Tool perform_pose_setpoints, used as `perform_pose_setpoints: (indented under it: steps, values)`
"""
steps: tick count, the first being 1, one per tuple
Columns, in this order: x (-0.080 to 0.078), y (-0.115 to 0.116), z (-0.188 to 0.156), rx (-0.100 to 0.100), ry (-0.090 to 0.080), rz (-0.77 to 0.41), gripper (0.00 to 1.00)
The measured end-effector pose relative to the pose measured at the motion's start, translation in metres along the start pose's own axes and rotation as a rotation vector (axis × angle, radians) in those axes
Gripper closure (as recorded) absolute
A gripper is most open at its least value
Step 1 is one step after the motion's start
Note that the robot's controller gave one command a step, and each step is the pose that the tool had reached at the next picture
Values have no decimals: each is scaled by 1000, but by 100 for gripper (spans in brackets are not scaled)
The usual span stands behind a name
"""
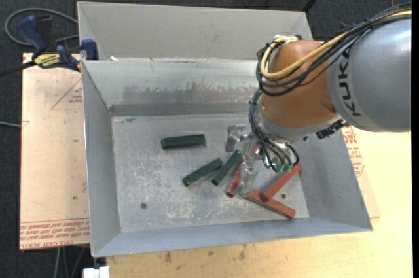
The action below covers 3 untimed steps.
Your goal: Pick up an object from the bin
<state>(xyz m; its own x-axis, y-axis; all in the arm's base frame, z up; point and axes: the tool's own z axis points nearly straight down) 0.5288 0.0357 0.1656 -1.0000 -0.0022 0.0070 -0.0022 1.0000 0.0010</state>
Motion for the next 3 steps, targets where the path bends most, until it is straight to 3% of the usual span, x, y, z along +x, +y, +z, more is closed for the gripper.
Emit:
perform_pose_setpoints:
  steps: [1,2,3]
  values:
    - [-24,26,100,-1,-3,61,0]
    - [-27,38,64,-2,-11,131,0]
    - [-39,23,65,-1,-10,242,0]
